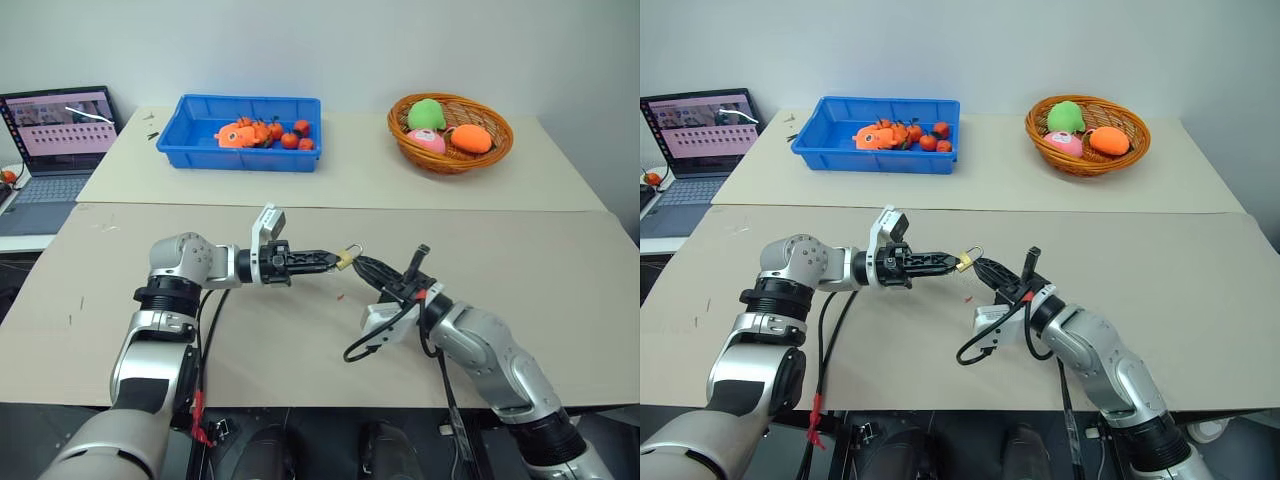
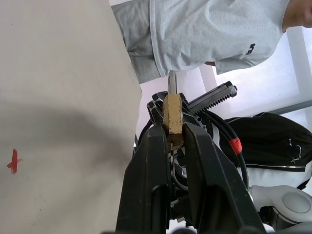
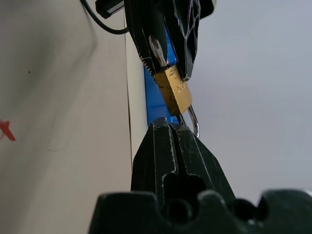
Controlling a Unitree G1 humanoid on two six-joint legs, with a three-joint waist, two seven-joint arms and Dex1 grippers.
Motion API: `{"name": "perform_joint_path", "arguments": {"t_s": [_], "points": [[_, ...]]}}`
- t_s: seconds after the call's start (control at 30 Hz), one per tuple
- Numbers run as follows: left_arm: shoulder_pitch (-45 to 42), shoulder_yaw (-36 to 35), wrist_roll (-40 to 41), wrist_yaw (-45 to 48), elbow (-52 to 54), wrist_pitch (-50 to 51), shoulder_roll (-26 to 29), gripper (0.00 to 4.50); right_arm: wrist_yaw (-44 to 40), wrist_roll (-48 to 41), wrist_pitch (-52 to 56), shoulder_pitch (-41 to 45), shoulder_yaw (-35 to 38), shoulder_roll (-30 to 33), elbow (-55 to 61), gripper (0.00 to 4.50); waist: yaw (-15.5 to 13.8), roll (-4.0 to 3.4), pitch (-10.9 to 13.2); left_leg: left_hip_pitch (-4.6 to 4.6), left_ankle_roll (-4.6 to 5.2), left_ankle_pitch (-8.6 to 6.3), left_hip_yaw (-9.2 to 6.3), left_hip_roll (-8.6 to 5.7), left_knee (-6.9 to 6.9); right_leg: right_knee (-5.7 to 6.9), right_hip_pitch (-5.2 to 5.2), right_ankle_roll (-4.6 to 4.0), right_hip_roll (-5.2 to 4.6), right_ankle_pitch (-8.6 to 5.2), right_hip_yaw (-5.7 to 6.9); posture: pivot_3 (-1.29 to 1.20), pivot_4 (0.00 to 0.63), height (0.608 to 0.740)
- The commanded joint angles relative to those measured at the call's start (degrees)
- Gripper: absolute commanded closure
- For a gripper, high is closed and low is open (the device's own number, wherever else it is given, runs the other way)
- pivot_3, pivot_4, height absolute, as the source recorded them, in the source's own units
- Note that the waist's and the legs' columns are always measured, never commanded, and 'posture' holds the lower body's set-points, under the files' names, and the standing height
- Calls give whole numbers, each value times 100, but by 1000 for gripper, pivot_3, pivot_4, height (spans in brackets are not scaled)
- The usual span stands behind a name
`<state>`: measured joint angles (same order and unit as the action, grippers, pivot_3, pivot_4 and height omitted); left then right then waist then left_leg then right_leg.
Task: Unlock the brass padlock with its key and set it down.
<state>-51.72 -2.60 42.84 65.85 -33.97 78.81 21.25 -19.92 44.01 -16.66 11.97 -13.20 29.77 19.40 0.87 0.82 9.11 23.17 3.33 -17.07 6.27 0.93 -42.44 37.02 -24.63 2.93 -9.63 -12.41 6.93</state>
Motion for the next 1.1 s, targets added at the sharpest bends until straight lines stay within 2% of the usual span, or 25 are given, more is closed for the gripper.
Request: {"name": "perform_joint_path", "arguments": {"t_s": [0.03,0.4,0.7,0.83,0.97,1.07,1.1], "points": [[-65,-22,52,45,123,3,24,4495,30,-24,41,53,66,-36,310,4469,0,0,0,0,0,0,0,0,0,0,0,0,0,0,0,0,150,692],[-39,-2,53,68,138,4,37,4495,38,-44,-16,26,166,99,190,4469,0,0,0,0,0,0,0,0,1,0,0,0,0,0,0,0,150,692],[-18,159,39,245,164,24,173,4495,-331,-864,-461,-345,635,1102,-69,4469,-2,1,1,1,0,0,0,0,4,-5,0,-3,0,2,1,0,150,692],[-6,932,-53,1156,361,-113,585,4495,-175,-718,-806,-341,578,1339,-332,4469,34,2,1,-3,0,0,3,1,3,-1,-1,3,0,-2,-2,0,150,692],[-13,2213,-566,2530,612,-1094,1207,4495,-71,-706,-1005,-278,531,1374,-640,4469,17,2,1,-3,-1,0,8,1,3,3,-4,1,0,-4,-5,0,150,692],[-207,2613,-633,2665,320,-1640,1368,4495,-243,-1056,-1009,-301,569,1354,-756,4469,-12,2,2,11,-1,0,10,2,1,5,-20,-3,0,-4,-8,0,150,692],[-335,2759,-625,2665,148,-1821,1421,4495,-661,-1618,-754,-372,589,1357,-766,4469,-37,3,2,17,0,0,9,2,0,5,-25,-3,0,-4,-8,0,150,692]]}}
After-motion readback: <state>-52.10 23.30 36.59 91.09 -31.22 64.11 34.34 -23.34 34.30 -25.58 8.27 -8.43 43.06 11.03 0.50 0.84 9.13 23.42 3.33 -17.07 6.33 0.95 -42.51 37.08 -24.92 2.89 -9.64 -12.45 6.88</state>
